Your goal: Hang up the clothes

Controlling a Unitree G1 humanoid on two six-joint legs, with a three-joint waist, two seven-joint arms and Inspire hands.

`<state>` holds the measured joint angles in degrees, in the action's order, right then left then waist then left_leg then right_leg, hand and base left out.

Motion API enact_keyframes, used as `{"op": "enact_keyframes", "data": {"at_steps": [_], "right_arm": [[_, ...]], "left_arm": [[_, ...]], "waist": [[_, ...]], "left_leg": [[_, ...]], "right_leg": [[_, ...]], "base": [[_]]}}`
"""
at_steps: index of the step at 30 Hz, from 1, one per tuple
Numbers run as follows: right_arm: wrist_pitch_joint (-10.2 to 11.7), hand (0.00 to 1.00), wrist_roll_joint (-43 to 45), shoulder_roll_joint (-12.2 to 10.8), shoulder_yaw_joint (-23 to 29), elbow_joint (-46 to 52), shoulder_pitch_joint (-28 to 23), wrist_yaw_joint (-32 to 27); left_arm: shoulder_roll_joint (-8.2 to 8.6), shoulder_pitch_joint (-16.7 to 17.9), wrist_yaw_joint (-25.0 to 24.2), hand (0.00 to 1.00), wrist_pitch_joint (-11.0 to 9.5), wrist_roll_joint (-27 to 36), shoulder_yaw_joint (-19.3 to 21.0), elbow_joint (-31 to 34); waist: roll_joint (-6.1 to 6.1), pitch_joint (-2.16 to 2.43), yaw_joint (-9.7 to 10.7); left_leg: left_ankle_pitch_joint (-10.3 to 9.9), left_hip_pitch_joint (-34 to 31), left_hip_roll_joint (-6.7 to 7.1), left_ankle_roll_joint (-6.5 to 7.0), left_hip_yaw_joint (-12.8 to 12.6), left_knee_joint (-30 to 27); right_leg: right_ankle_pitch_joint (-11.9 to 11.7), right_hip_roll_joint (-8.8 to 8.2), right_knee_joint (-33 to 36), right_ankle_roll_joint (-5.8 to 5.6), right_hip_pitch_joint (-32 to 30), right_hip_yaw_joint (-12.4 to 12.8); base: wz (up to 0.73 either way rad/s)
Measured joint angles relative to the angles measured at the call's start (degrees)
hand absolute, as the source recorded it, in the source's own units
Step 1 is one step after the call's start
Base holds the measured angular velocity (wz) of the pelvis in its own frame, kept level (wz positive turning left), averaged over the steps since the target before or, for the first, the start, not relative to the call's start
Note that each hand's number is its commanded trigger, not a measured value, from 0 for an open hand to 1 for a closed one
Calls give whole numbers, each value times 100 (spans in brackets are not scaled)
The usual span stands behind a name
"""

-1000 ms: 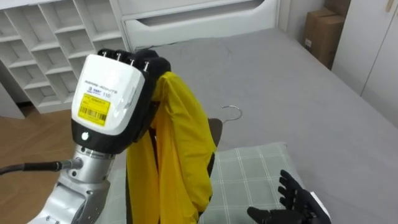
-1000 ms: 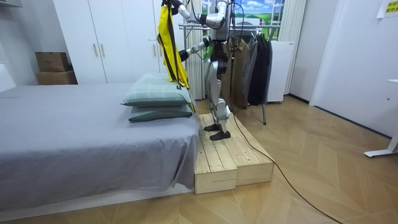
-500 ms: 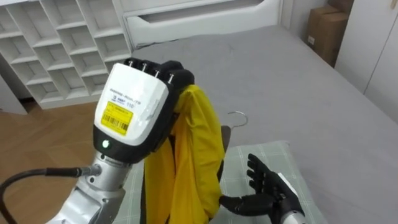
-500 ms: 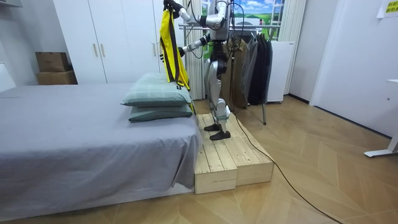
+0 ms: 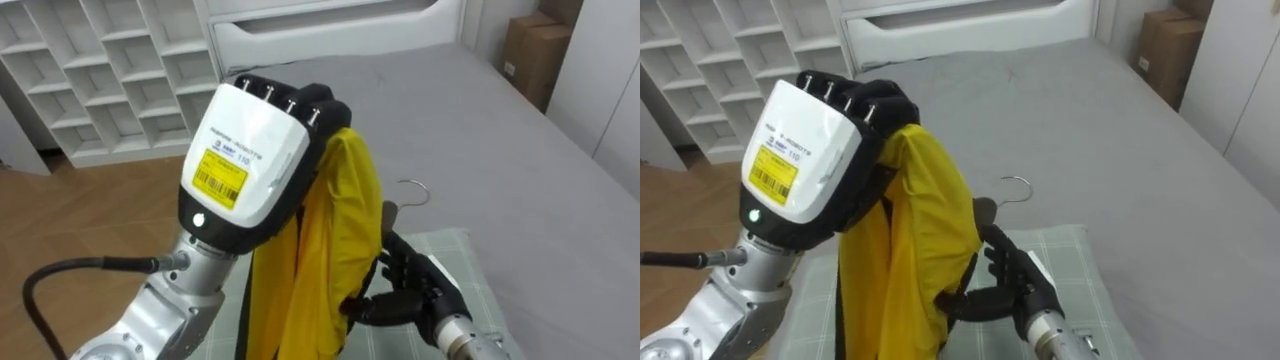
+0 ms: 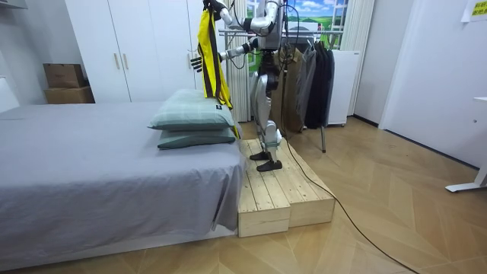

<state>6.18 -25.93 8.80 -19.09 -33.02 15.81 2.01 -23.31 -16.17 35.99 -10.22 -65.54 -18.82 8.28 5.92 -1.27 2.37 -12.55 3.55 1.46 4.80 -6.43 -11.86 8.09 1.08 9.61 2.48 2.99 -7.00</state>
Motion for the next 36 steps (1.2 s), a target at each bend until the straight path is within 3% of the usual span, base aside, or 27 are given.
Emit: {"op": "enact_keyframes", "data": {"at_steps": [11,20,28,36], "right_arm": [[-1,0,-1161,17,10,-188,53,-59],[-1,0,-2147,-9,-4,-369,99,-64],[1,0,-3009,-14,-225,-969,159,-59],[4,0,-3265,-2,-224,-1136,159,-58]], "left_arm": [[37,-28,221,100,78,-265,-70,141],[51,-136,243,100,160,-266,-225,243],[107,-216,240,100,162,-262,-398,246],[119,-216,233,100,146,-263,-397,250]], "waist": [[-60,39,-105],[-13,70,-121],[68,61,-106],[103,58,-132]], "left_leg": [[1,-30,9,0,134,-4],[2,36,18,0,167,1],[1,112,18,0,148,17],[3,108,12,-4,120,38]], "right_leg": [[0,-12,2,0,19,-126],[-1,-20,-12,1,102,-149],[0,-13,-40,0,207,-113],[0,-1,-87,0,189,-94]], "base": [[6],[2],[0],[0]]}}
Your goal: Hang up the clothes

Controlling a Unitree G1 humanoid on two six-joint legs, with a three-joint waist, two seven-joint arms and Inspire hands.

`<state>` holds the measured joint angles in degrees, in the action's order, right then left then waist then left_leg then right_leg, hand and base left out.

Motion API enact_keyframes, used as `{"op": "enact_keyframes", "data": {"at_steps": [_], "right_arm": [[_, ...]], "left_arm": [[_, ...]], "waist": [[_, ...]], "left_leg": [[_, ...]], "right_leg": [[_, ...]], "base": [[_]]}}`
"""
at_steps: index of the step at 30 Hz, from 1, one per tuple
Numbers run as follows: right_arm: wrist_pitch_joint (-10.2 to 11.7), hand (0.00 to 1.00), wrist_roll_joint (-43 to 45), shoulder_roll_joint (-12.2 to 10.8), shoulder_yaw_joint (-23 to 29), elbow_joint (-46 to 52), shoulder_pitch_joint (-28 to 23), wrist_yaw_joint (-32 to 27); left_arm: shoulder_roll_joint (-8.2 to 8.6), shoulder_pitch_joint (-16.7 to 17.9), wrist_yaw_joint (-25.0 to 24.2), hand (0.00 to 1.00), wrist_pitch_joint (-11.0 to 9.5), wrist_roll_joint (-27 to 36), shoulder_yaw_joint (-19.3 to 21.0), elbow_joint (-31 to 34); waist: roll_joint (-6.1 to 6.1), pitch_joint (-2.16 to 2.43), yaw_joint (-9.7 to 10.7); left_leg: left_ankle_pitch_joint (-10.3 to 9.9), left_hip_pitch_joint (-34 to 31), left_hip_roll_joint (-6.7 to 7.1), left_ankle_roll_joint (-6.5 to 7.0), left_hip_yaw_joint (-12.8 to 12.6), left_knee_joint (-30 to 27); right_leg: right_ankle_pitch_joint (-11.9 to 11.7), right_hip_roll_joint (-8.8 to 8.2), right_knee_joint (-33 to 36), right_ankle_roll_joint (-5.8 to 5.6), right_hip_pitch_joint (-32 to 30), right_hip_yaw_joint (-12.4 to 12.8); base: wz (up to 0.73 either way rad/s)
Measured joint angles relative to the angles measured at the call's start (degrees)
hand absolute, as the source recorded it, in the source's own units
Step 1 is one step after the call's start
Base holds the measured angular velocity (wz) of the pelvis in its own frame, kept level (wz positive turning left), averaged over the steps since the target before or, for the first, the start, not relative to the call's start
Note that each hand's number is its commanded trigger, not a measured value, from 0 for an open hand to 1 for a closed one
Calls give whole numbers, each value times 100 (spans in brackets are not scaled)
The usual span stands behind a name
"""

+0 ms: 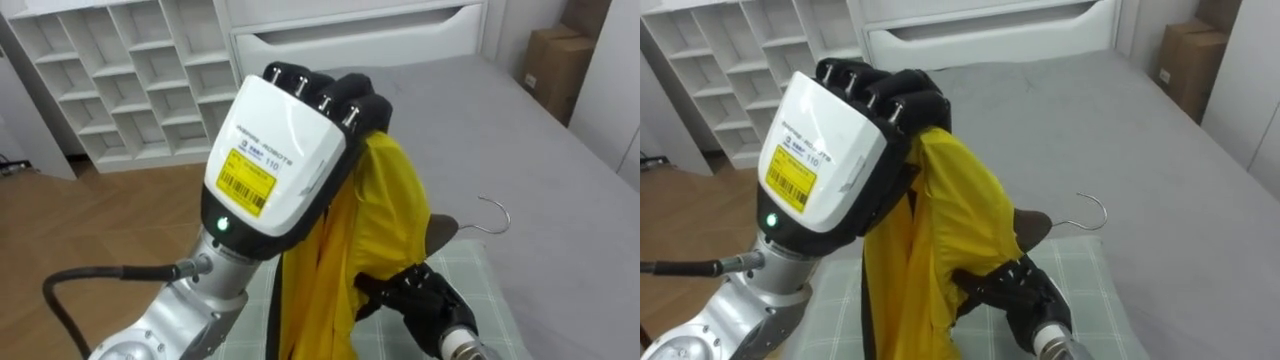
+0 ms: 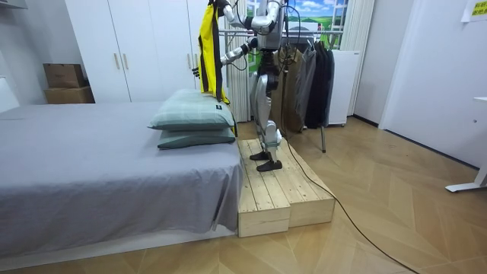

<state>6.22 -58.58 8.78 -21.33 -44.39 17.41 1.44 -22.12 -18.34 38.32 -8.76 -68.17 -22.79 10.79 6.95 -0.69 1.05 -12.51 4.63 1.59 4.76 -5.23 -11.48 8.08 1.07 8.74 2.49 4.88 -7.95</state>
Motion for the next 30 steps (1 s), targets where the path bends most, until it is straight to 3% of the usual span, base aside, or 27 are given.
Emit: {"op": "enact_keyframes", "data": {"at_steps": [5,8,9,10,11,12,13,30], "right_arm": [[0,1,-35,-3,0,-26,0,7],[0,16,-197,-6,4,-39,0,8],[0,27,-201,-10,6,-39,0,8],[0,53,-226,-18,5,-38,0,9],[0,67,-246,-19,5,-38,0,10],[0,96,-256,-19,5,-38,0,10],[0,100,-271,-21,5,-37,0,11],[0,100,-302,-63,6,-33,0,133]], "left_arm": [[2,-8,-2,100,0,13,0,0],[1,-24,-25,100,0,19,0,0],[1,-24,-28,100,0,18,0,0],[1,-24,-34,100,-1,15,0,0],[1,-24,-49,100,-1,14,0,0],[1,-24,-57,100,-1,14,0,0],[2,-24,-68,100,-1,14,0,0],[27,-25,-108,100,-6,9,1,-1]], "waist": [[-3,-2,-7],[-9,-6,-7],[-13,-8,-7],[-20,-13,-7],[-22,-15,-7],[-22,-15,-7],[-24,-15,-9],[-119,-29,-44]], "left_leg": [[0,3,3,0,-15,1],[0,8,6,0,-10,8],[0,8,6,0,-9,8],[0,7,5,0,-8,9],[0,4,6,0,-7,10],[0,3,5,0,-7,10],[0,4,5,0,-8,10],[0,2,7,0,-56,-15]], "right_leg": [[0,-6,2,0,-15,13],[0,-8,-3,0,-15,15],[0,-8,-4,0,-15,15],[0,-8,-8,0,-16,13],[0,-7,-9,0,-20,13],[0,-8,-9,0,-21,13],[0,-7,-9,0,-21,14],[2,-6,-5,-3,-24,67]], "base": [[0],[0],[0],[0],[0],[0],[0],[-1]]}}
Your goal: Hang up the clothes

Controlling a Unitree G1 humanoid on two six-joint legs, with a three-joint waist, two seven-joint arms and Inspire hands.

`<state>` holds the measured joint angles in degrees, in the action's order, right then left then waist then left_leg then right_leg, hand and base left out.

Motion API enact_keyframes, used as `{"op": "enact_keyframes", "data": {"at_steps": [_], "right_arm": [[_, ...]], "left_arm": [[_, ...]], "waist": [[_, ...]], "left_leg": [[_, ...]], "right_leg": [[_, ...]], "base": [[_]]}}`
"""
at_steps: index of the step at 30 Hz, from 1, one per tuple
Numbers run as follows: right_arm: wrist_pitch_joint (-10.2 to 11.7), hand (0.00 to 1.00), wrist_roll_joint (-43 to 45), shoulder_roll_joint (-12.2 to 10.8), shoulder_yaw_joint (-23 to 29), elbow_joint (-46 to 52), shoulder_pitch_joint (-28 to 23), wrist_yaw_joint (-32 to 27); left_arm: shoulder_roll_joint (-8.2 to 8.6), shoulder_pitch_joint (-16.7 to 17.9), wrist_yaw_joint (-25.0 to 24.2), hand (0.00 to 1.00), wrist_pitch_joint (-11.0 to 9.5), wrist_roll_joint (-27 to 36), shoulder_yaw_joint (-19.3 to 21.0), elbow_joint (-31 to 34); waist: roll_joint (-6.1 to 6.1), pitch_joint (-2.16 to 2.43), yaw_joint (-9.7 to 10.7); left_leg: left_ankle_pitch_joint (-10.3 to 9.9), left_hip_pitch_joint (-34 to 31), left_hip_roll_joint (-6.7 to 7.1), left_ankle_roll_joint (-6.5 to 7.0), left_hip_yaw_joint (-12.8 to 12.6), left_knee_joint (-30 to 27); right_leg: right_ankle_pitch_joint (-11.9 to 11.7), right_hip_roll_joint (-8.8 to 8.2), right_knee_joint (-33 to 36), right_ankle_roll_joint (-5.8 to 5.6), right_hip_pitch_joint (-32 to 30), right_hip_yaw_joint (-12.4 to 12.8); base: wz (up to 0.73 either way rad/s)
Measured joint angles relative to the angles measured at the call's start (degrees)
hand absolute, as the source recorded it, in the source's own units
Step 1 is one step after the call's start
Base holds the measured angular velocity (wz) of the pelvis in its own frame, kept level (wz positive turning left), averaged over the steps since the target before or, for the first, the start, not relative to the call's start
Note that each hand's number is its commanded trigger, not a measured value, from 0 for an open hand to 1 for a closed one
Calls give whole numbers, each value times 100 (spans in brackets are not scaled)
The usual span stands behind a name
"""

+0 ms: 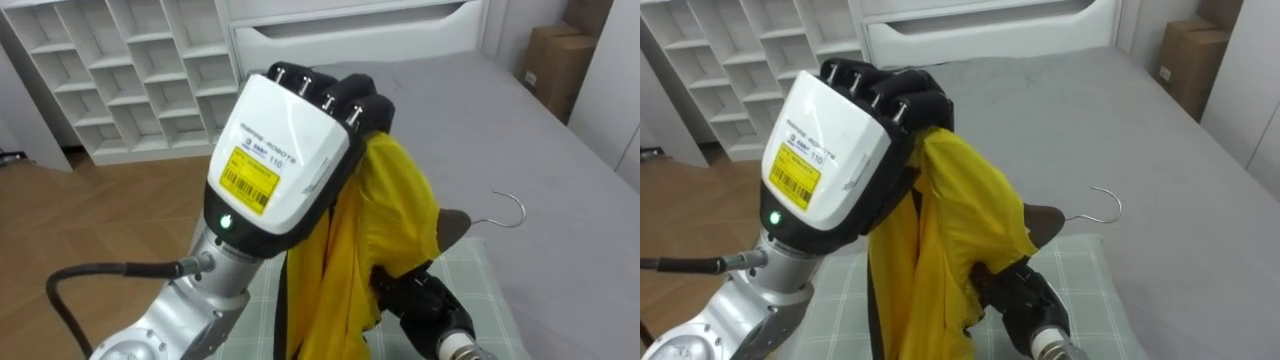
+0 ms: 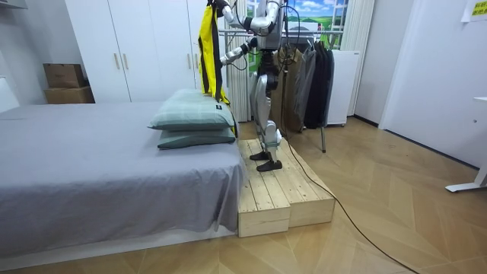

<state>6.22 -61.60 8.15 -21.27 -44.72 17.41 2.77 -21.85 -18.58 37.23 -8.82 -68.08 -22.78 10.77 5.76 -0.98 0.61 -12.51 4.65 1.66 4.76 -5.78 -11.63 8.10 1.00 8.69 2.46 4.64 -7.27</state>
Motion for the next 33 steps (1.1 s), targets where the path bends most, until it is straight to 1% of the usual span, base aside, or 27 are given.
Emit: {"op": "enact_keyframes", "data": {"at_steps": [4,6,12,17,21,23,27,28,29,30,31,33], "right_arm": [[0,100,-43,1,1,1,0,0],[0,100,-64,-2,3,1,1,-1],[-1,100,-82,2,1,0,-1,-12],[-6,100,-97,36,2,-18,-22,-7],[-44,100,10,54,23,-79,-67,-3],[-101,100,203,54,75,-142,-78,51],[-86,100,884,119,288,-3,-296,22],[-86,100,1220,119,424,112,-413,-18],[-84,100,1563,102,588,149,-492,-65],[-83,100,1923,107,738,153,-531,-155],[-83,100,2081,121,790,153,-537,-202],[-80,100,2569,159,885,153,-550,-315]], "left_arm": [[-12,-45,0,100,0,0,0,0],[-12,-71,0,100,0,0,0,0],[-19,-83,-7,100,0,0,0,0],[-108,-127,-14,100,1,-1,0,0],[-127,-125,-52,100,12,-4,0,0],[-125,-121,-121,100,11,-10,0,0],[-145,-90,-174,100,0,1,0,-19],[-145,-2,-174,100,-6,-5,2,-19],[-143,111,-174,100,-32,-9,6,-19],[-143,200,-174,100,-58,-9,6,-31],[-143,240,-174,100,-61,-8,6,-45],[-147,360,-174,100,-62,14,6,-111]], "waist": [[-20,4,5],[-35,12,-37],[-41,11,-32],[-39,12,-25],[-37,13,-3],[-36,14,69],[-43,21,71],[-46,36,114],[-54,66,130],[-73,80,158],[-79,83,179],[-102,94,207]], "left_leg": [[0,-21,2,0,-6,-3],[0,-50,0,0,-22,-2],[0,-51,-3,0,-22,-4],[0,-51,-3,0,-20,-2],[0,-58,-3,0,-19,3],[0,-71,-3,0,-10,-6],[0,-80,-7,0,-13,-9],[0,-84,-7,0,-9,-8],[0,-85,-7,0,-5,-8],[0,-81,-6,0,2,-8],[0,-81,-6,0,8,-8],[0,-60,-6,0,-23,5]], "right_leg": [[0,-2,8,0,-28,11],[0,0,20,0,-65,24],[0,-1,30,0,-70,17],[-1,-1,22,1,-68,13],[-1,2,15,1,-70,10],[-1,-1,17,1,-69,-16],[-1,4,14,1,-83,-19],[-1,5,11,1,-83,-20],[-1,6,8,1,-82,-22],[-1,3,6,1,-77,-41],[-1,2,6,2,-75,-65],[-2,5,13,2,-74,-16]], "base": [[-2],[-2],[0],[0],[1],[3],[0],[0],[0],[3],[4],[-7]]}}
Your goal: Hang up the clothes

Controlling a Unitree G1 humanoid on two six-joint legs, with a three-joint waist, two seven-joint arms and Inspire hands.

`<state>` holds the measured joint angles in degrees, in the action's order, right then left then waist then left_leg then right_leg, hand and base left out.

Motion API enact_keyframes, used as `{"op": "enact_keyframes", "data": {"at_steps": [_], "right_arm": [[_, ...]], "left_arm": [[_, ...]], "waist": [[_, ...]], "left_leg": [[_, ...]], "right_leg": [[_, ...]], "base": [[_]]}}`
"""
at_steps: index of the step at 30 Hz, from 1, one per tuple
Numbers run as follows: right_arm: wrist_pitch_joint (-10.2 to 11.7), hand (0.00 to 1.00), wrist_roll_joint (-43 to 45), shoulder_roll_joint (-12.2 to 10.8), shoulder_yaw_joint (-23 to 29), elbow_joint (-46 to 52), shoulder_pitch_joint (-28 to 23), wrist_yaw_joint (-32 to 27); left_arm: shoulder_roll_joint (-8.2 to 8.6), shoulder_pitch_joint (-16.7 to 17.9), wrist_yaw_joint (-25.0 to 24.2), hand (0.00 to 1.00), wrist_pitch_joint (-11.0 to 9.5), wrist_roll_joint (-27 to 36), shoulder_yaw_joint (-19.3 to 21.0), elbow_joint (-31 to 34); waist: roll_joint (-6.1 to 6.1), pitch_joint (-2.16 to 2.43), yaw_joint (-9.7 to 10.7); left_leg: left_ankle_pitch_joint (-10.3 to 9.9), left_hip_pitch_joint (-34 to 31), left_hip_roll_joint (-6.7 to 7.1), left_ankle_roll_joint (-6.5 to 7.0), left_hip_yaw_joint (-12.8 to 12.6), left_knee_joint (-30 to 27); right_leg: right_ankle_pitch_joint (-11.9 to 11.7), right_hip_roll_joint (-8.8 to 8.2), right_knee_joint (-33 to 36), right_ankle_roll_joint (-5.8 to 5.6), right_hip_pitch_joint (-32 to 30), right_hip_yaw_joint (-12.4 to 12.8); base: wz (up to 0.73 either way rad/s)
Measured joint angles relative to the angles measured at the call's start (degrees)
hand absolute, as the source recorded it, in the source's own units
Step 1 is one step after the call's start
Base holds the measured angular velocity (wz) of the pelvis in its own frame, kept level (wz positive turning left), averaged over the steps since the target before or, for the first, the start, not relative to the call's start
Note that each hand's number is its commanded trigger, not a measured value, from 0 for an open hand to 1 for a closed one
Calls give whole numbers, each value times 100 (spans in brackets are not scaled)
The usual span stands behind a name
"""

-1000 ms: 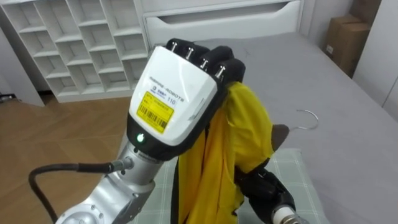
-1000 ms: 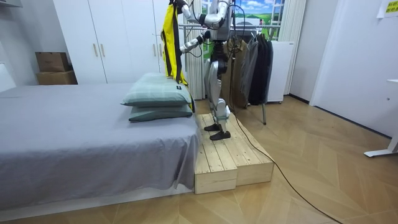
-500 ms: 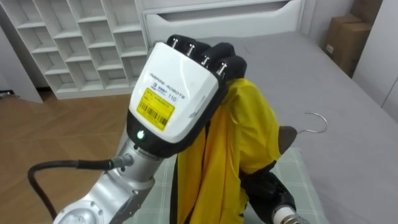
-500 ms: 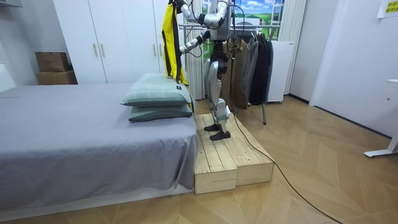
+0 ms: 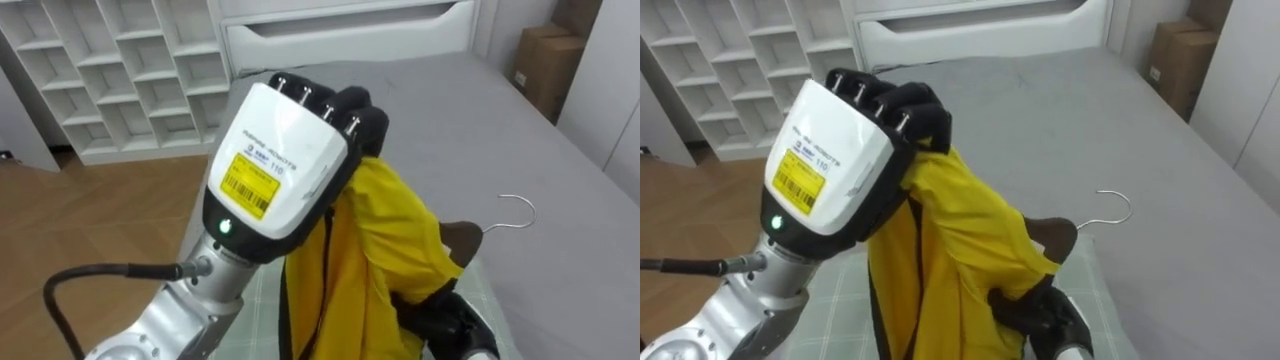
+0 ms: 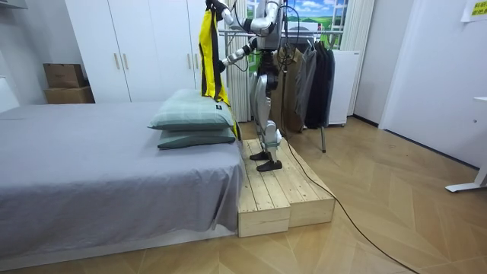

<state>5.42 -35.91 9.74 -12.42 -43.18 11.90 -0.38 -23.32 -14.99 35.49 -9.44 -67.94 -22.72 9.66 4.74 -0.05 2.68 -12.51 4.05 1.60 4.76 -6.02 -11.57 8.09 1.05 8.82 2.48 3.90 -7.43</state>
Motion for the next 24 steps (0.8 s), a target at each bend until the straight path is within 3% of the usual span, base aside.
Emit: {"op": "enact_keyframes", "data": {"at_steps": [5,10,15,19,24], "right_arm": [[2,100,1527,140,134,444,-415,-421],[0,100,2584,167,315,988,-651,-939],[10,100,3955,172,367,1423,-650,-1246],[10,100,4316,172,467,1464,-649,-1285],[9,100,4309,186,482,1477,-650,-1336]], "left_arm": [[9,542,76,100,-171,96,144,-313],[72,781,212,100,-272,123,357,-661],[245,1133,267,100,-261,779,500,-695],[299,1318,252,100,-262,1011,515,-839],[502,1445,109,100,-182,1454,545,-1120]], "waist": [[-101,13,31],[-257,4,20],[-319,14,11],[-373,13,-6],[-406,3,-10]], "left_leg": [[0,60,-19,0,-77,21],[0,61,-25,0,-112,21],[2,157,-19,3,-154,79],[3,153,-20,5,-152,85],[3,153,-20,5,-151,107]], "right_leg": [[0,15,45,0,-6,95],[1,19,81,0,-24,109],[1,17,77,-1,28,130],[1,21,68,-1,25,130],[1,19,73,-1,17,120]], "base": [[-9],[-4],[-3],[0],[0]]}}
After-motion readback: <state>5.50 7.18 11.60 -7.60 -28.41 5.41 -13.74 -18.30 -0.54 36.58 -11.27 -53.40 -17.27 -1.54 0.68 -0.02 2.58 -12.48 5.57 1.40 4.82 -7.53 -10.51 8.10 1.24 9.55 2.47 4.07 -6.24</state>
